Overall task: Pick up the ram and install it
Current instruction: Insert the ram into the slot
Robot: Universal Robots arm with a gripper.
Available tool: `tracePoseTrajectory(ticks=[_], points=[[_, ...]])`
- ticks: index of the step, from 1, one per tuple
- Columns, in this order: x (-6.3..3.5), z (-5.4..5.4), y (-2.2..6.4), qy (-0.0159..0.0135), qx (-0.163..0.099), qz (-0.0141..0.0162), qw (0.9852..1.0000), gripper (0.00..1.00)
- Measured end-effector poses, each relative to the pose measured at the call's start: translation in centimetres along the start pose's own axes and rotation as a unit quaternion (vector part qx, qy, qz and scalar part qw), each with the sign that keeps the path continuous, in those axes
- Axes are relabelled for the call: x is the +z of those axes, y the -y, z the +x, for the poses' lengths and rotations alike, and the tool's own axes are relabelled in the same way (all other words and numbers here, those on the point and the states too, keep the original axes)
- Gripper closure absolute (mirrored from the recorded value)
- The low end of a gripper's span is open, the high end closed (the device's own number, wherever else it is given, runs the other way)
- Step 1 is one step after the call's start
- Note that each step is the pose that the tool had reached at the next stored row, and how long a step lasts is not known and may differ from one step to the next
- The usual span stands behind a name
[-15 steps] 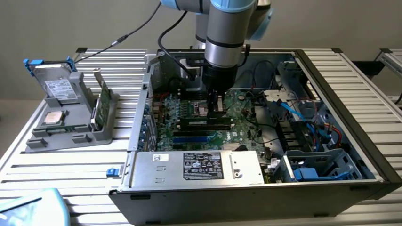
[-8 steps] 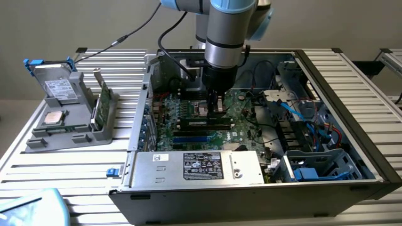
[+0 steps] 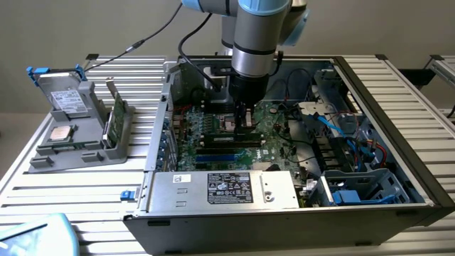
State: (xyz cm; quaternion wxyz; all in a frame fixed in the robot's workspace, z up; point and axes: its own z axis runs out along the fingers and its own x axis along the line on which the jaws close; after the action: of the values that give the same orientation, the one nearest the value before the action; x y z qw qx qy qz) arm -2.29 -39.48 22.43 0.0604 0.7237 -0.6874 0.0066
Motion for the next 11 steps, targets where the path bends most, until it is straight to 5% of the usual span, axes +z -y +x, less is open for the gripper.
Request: tracePoseTrajectory(ticks=[11], points=[[0.26, 0.04, 0.02, 0.0001, 0.0, -0.0007, 1.0, 0.86]])
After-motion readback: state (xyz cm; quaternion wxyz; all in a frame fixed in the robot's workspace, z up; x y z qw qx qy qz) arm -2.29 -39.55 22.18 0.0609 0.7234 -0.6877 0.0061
